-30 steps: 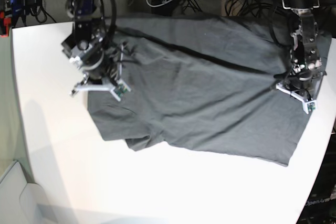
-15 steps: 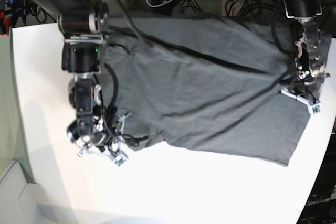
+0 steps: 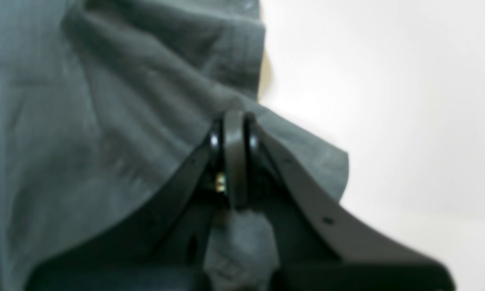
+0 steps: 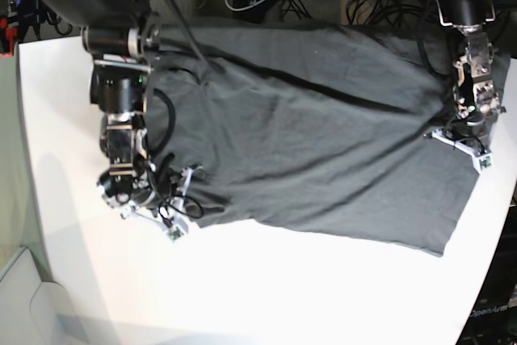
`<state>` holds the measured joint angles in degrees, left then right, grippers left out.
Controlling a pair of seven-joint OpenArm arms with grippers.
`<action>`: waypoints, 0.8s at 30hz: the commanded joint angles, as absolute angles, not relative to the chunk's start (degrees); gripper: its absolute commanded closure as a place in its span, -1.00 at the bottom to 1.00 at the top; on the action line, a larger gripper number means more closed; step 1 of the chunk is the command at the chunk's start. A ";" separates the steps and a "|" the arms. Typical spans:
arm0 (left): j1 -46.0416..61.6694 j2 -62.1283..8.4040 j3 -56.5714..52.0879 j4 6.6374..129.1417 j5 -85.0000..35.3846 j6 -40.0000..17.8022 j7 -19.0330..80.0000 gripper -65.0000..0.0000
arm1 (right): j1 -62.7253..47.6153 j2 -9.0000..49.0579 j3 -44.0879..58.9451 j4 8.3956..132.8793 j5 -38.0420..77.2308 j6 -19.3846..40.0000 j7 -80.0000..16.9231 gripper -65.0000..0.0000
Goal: Layout the t-shirt on the table in an organized manner, then fold the t-shirt properly
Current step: 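Drag the t-shirt hem with the right gripper toward the robot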
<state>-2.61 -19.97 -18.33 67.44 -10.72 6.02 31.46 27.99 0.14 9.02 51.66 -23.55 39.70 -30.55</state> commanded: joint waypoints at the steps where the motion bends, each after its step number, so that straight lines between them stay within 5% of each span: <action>1: -3.47 -20.88 -18.59 68.26 -10.42 6.29 30.37 1.00 | 26.95 0.40 8.31 53.23 -25.27 40.00 -34.95 1.00; 10: -3.65 -20.79 -18.33 68.26 -10.42 6.29 30.37 1.00 | 17.10 1.71 -6.55 69.32 -25.45 40.00 -41.98 1.00; 16: -3.47 -20.79 -18.42 68.26 -10.42 6.29 30.37 1.00 | 17.54 1.63 -7.60 79.60 -25.45 40.00 -42.07 1.00; 24: -2.68 -20.79 -18.51 68.26 -10.42 6.29 30.37 1.00 | 25.80 0.22 -7.52 70.64 -25.45 40.00 -41.45 1.00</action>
